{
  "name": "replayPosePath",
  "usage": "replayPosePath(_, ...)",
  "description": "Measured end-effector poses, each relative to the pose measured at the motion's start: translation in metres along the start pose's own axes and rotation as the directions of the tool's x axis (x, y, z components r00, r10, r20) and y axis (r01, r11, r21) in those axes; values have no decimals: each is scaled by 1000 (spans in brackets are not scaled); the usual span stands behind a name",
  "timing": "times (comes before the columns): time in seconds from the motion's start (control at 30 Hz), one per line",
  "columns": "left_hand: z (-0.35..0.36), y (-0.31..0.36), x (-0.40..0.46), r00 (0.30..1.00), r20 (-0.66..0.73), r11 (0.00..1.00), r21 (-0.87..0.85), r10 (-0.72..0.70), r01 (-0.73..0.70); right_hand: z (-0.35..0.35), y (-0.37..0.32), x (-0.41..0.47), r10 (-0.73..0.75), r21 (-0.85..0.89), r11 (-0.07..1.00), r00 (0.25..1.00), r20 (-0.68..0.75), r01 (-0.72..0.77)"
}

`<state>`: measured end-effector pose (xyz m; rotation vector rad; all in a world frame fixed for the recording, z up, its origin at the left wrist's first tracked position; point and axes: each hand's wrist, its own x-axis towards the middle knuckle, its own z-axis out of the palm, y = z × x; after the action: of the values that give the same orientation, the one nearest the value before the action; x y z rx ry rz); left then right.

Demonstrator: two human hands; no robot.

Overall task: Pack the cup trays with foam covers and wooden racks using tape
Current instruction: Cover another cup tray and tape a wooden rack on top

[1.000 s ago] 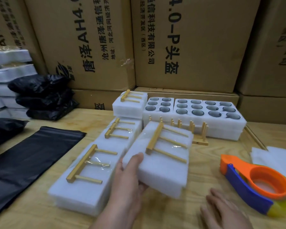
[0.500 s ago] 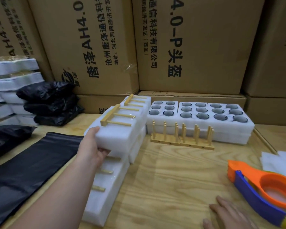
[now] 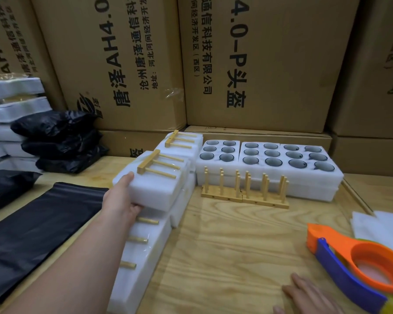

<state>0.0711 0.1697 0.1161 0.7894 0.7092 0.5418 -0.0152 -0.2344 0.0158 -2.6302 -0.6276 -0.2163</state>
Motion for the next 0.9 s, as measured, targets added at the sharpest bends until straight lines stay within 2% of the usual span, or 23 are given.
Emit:
replayPosePath(0.03,1,0,1,1000,-5,1000,18,2,-2,5,-4,-4,16,10,1000,987,-162,-14)
replayPosePath(0.07,2,0,1,1000,-17,999,42,8,-8,8,-9,-3,39,34,999,979,-202,-32)
replayPosePath(0.13,3,0,3,998,-62,994,110,33,-26,5,-11,4,89,14,996,976,-197,-88)
replayPosePath(0.23,4,5,0,981,-158,978,196,108,-76,7,0,8,91,33,996,976,-199,-86)
replayPosePath(0.33,3,9,-16,929,-265,942,281,260,-184,12,10,13,51,-48,997,993,-103,-56)
replayPosePath(0.37,3,10,-25,904,-271,920,307,331,-245,12,9,14,83,-71,994,995,-47,-86)
replayPosePath(0.4,3,10,-37,877,-248,889,321,411,-326,11,11,13,118,-53,992,993,15,-117)
replayPosePath(0.47,7,3,-67,807,-133,802,288,575,-524,14,13,10,167,-84,981,984,-61,-172)
replayPosePath(0.57,12,-36,-117,646,192,623,168,739,-764,18,14,9,203,-112,970,972,-116,-216)
replayPosePath(0.6,10,-56,-131,610,344,596,161,714,-787,18,14,8,203,-109,971,973,-110,-214)
replayPosePath(0.67,6,-104,-152,566,640,562,243,520,-791,17,14,6,199,-117,971,976,-91,-209)
replayPosePath(0.7,1,-127,-159,542,741,509,314,395,-801,17,14,5,193,-109,973,977,-93,-203)
replayPosePath(0.77,-5,-168,-162,499,849,386,407,174,-828,12,13,2,181,-27,982,974,-138,-187)
replayPosePath(0.8,-8,-187,-160,475,876,308,432,80,-848,8,15,2,147,14,989,969,-197,-147)
replayPosePath(0.83,-8,-202,-159,468,884,179,461,-5,-869,1,17,3,106,33,994,954,-282,-100)
replayPosePath(0.9,-9,-222,-158,512,851,-129,499,-112,-857,-19,22,8,65,1,997,899,-434,-71)
